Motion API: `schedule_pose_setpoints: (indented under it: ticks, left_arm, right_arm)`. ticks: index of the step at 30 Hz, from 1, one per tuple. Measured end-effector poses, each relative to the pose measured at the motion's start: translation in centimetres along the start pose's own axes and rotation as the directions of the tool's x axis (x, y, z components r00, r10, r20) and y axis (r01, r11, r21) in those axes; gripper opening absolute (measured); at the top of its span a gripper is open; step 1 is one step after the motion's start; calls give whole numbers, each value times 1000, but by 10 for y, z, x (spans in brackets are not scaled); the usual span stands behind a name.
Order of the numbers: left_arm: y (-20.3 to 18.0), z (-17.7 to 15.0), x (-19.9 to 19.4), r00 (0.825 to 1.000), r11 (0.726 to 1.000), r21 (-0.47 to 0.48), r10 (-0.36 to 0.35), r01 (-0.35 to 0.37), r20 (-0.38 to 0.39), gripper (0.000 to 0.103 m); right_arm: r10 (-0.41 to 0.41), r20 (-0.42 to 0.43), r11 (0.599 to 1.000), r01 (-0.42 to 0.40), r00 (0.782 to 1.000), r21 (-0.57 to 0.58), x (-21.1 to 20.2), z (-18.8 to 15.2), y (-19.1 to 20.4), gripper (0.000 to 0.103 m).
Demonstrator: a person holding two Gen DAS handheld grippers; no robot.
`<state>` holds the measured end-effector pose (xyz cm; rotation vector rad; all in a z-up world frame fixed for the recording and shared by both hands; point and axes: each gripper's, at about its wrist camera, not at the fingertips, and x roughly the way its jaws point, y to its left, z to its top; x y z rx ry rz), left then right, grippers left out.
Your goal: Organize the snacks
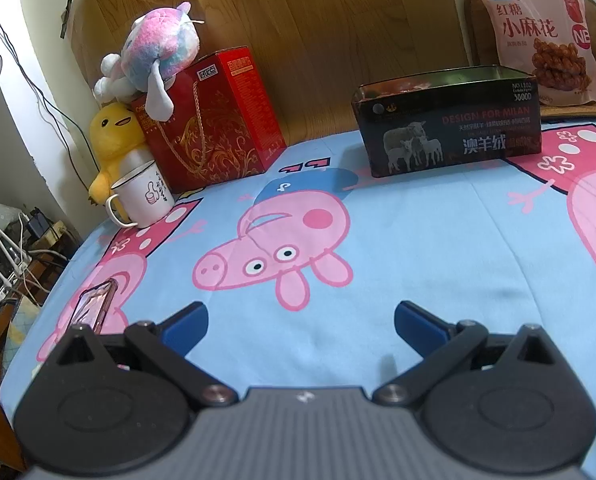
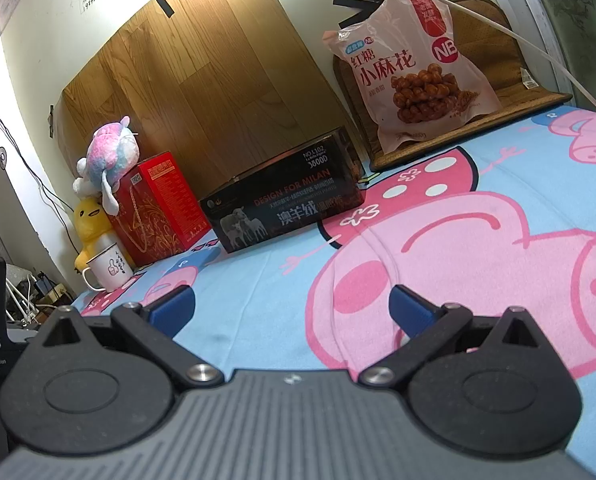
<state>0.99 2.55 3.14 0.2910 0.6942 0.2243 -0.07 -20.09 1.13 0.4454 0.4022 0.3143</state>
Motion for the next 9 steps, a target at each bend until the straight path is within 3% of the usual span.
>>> schedule_pose_setpoints:
  ticks: [9]
  left_arm:
    - [-2,0,-2,1000,1000,8,-23,23,10,103]
  right_arm:
    - [-1,2,1000,1,1000,-2,0,0,0,103]
